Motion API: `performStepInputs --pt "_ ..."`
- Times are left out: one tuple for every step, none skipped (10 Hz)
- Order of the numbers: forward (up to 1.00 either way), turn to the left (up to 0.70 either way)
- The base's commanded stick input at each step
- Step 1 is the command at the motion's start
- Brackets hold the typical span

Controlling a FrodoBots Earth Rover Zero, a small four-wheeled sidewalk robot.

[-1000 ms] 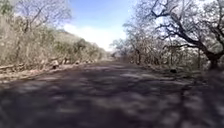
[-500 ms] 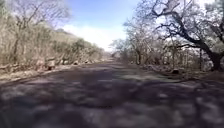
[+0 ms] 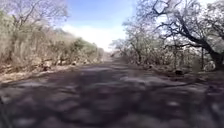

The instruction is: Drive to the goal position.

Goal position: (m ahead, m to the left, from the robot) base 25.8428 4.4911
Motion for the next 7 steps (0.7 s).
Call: performStepInputs --pt "0.7 0.0" --pt "0.7 0.0" --pt "0.7 0.0" --pt "0.7 0.0" --pt "0.7 0.0" --pt "0.7 0.0" --pt "0.7 0.0"
